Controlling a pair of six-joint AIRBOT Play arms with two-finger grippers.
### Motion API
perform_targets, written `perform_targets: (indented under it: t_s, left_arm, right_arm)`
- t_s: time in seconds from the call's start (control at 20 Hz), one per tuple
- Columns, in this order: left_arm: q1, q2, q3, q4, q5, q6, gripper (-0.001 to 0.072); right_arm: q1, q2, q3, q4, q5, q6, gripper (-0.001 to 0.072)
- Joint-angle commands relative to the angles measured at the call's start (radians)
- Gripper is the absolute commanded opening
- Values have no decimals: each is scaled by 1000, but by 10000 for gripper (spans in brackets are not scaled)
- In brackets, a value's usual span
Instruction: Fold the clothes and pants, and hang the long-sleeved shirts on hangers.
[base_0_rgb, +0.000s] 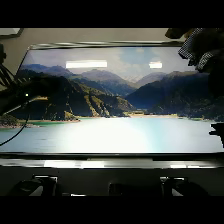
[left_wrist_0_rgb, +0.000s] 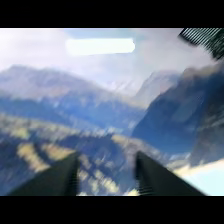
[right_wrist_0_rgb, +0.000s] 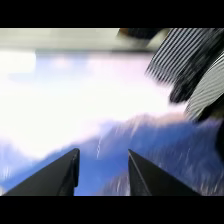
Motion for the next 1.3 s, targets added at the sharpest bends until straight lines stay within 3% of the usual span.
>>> perform_targets:
  t_s: [0.0,0.05,0.15,0.4,1.25]
  left_arm:
    - [97,9,-16,193,-276,-37,165]
    - [129,13,-35,213,-311,-34,156]
    - [193,32,-91,211,-325,40,22]
    - [232,46,-148,212,-310,130,24]
    - [231,44,-148,212,-293,131,24]
  right_arm:
    - [107,-39,-82,142,333,-164,263]
    - [108,-24,-137,192,356,-191,246]
    - [108,22,-261,307,331,-221,35]
    - [108,68,-417,385,253,-206,33]
    - [108,68,-417,378,234,-208,33]
